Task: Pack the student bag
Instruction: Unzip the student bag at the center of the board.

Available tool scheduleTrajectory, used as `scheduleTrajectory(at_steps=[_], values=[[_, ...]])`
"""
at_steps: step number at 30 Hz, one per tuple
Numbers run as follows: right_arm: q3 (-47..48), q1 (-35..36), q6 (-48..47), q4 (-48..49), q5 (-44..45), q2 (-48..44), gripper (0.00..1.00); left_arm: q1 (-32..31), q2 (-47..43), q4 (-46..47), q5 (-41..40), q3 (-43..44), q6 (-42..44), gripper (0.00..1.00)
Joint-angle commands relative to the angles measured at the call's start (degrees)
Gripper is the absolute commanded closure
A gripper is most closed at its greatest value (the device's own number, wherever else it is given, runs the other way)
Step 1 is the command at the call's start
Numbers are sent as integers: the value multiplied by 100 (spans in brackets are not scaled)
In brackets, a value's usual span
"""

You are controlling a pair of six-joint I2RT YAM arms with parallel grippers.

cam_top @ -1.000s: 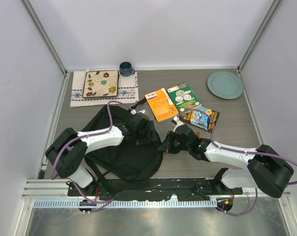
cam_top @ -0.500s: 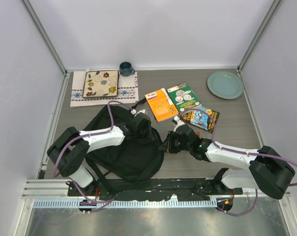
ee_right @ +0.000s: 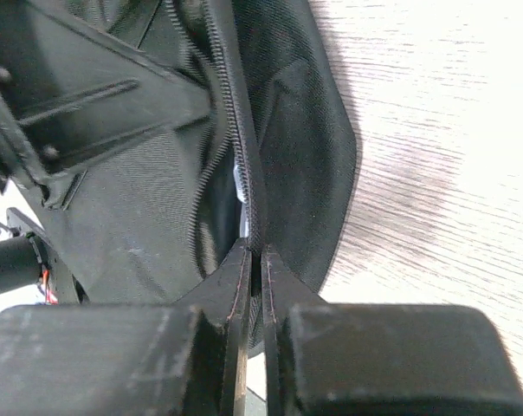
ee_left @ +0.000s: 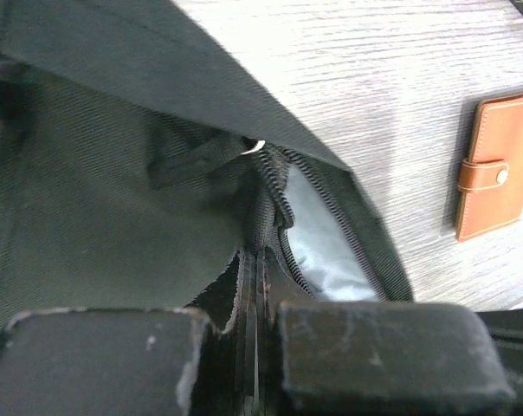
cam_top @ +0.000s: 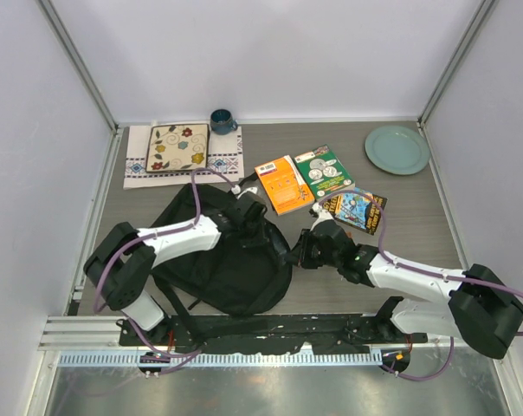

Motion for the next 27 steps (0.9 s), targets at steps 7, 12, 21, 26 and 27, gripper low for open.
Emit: scheduleTrajectory(at_steps=[7, 12, 21, 26, 27], values=[[739, -248, -352, -369, 682, 481, 99, 1069, -1296, -818, -93, 266, 1225, 100], [951, -310, -326, -424, 622, 1079, 99, 1527, -1771, -1381, 180, 469, 1533, 100], [1152, -310, -563, 7, 146, 1388, 91, 1818, -1499, -1522, 1024, 749, 1709, 100], [1311, -310, -1230, -178, 121, 1063, 85, 2213, -1096, -1732, 1953, 1215, 1815, 100], [1398, -319, -1292, -335, 94, 984, 79, 2239, -1034, -1785, 1938, 1381, 1850, 100]])
